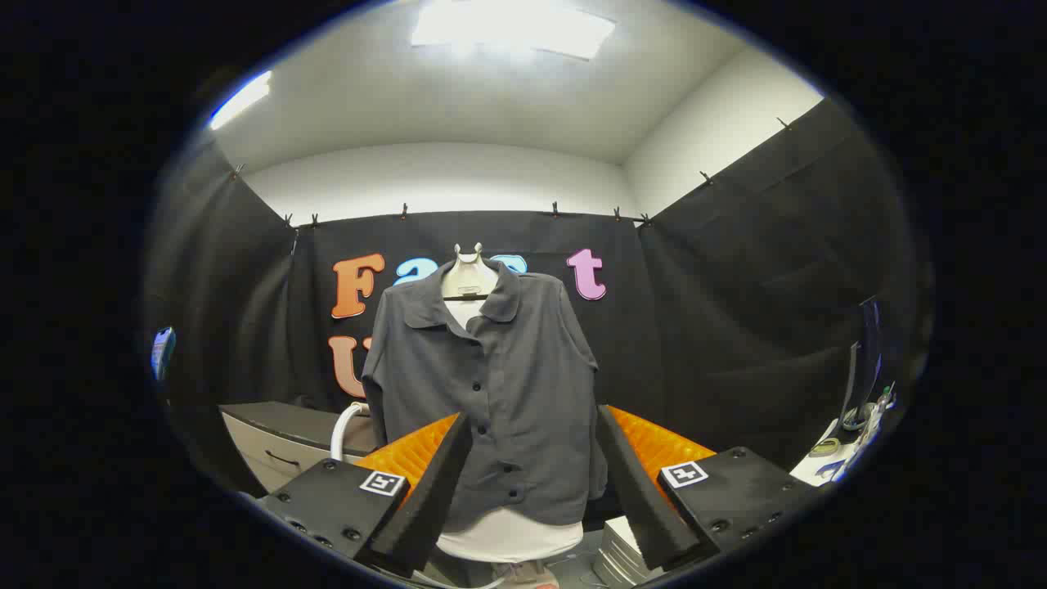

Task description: Iron the clothes twice with a garment steamer, once on the left side and once on the right side.

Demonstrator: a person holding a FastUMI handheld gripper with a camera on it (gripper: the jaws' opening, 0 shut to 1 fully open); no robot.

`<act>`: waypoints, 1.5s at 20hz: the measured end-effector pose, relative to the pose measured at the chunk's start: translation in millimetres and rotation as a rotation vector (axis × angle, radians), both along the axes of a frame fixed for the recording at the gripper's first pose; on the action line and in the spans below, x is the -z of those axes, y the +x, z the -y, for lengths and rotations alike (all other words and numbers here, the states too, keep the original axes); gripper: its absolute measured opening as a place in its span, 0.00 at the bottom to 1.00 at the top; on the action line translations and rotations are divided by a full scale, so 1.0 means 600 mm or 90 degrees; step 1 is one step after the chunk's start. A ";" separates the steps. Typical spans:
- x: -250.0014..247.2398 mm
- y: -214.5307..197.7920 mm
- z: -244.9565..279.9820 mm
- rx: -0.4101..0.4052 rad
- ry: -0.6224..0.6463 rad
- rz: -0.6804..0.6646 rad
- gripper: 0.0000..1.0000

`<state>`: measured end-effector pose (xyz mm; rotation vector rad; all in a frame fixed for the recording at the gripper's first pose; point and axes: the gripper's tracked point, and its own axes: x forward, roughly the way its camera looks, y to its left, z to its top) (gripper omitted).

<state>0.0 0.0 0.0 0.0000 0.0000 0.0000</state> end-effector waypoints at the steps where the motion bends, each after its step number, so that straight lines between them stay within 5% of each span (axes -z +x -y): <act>1: 0.003 0.001 0.000 -0.002 0.003 -0.001 0.98; 17: 0.030 0.035 -0.008 -0.037 0.020 -0.023 0.98; 30: 0.023 0.038 -0.008 0.001 0.044 -0.002 0.98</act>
